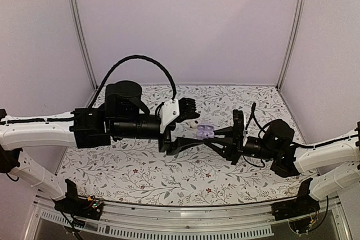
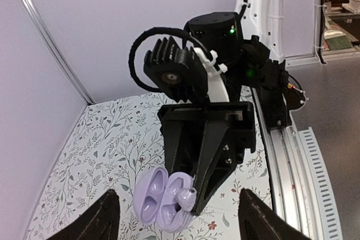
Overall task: Insert the wireless bluetooth earbuds into the charging case
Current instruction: Adjust the right earbud in the right side groove of the charging case.
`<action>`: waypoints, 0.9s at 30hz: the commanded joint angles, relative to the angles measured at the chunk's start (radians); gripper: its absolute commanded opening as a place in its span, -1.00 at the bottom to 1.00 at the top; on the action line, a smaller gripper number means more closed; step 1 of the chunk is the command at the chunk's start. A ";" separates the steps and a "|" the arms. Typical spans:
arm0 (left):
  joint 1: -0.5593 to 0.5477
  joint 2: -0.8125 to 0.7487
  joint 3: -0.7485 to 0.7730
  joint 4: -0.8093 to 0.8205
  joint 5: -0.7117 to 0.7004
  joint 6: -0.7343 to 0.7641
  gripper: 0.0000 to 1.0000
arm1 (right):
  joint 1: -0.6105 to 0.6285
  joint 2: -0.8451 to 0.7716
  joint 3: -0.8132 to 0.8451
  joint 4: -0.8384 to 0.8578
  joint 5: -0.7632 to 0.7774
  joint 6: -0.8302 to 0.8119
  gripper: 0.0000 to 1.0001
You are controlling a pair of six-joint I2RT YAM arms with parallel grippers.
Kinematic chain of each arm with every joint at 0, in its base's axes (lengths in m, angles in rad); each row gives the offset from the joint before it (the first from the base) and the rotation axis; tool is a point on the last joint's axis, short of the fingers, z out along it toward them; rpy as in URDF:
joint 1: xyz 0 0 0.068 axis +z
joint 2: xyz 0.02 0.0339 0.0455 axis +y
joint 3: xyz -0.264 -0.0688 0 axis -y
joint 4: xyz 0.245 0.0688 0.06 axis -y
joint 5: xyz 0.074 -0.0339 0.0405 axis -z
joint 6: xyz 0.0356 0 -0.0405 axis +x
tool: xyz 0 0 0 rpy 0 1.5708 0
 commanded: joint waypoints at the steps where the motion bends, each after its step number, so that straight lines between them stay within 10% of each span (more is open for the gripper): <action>1: -0.003 -0.025 0.040 -0.155 0.050 0.098 0.48 | -0.007 -0.041 -0.015 -0.026 -0.089 -0.005 -1.00; 27: 0.007 0.071 0.100 -0.196 0.147 0.048 0.66 | -0.007 -0.051 0.050 -0.176 -0.301 -0.055 -1.00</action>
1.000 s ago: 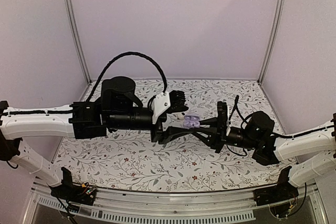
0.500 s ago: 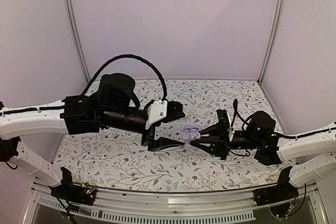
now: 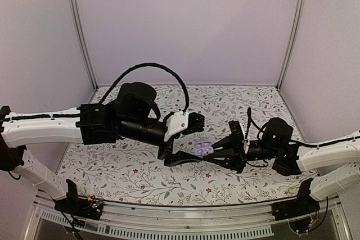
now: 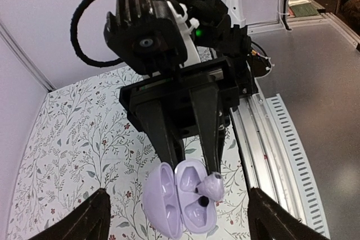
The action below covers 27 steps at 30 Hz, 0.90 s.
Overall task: Insert the wireless bluetooth earbuds into the charging case
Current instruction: Adjust the right earbud in the right side groove of the charging case.
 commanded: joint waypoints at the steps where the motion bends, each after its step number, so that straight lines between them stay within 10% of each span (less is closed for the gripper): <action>1: 0.007 0.018 0.024 0.021 0.011 -0.022 0.65 | -0.006 -0.008 0.030 -0.021 -0.025 -0.015 -1.00; 27: 0.019 0.063 0.036 0.064 -0.020 -0.058 0.38 | 0.012 0.011 0.058 -0.055 -0.025 -0.055 -1.00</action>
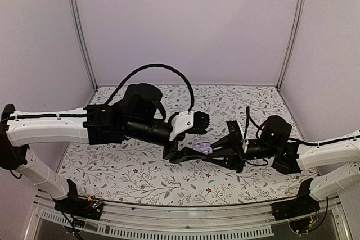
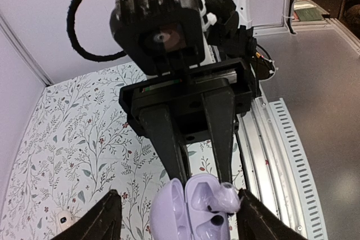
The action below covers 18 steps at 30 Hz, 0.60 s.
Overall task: Insert the wireless bluetooth earbuds into the charging case
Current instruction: Adjust the right earbud in the right side groove of the charging case.
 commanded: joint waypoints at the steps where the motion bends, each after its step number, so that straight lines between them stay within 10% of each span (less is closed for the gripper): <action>1: 0.011 0.019 0.024 0.033 -0.011 -0.017 0.38 | 0.009 0.009 0.032 -0.007 -0.001 -0.026 -1.00; 18: 0.041 0.044 0.021 0.064 0.020 -0.074 0.34 | 0.031 0.000 0.055 -0.047 0.009 -0.059 -1.00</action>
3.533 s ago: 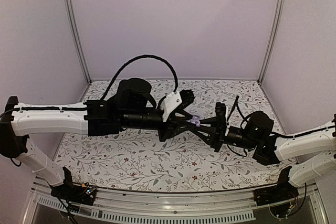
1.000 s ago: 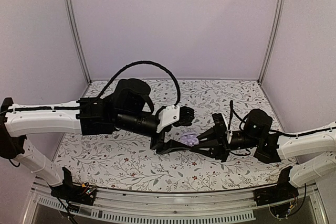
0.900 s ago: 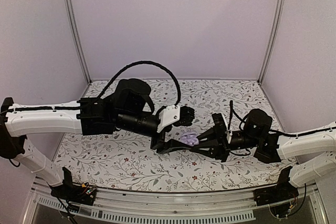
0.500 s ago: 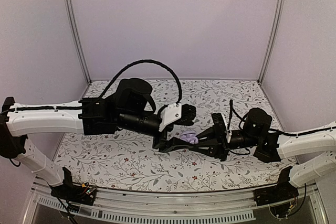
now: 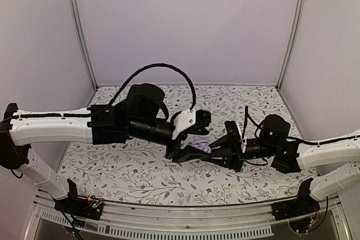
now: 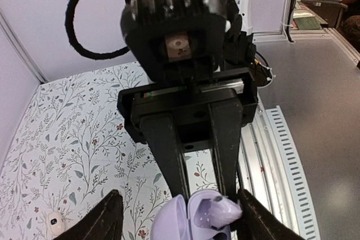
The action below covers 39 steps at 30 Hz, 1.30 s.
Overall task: Insert the wireless bluetooth earbuds into the charging case
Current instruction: Adjust the right earbud in the right side groove of the charging case.
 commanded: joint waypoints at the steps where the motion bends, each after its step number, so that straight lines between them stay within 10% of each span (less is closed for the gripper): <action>1: 0.034 0.022 0.021 0.033 0.007 -0.036 0.33 | 0.023 -0.002 0.035 -0.007 -0.003 -0.024 -1.00; 25: 0.073 -0.071 -0.040 0.170 0.079 -0.136 0.61 | -0.007 -0.053 -0.023 0.072 0.084 0.053 -1.00; 39: 0.328 -0.134 -0.090 0.106 -0.057 -0.542 0.99 | -0.073 -0.094 -0.086 0.113 0.138 0.119 -1.00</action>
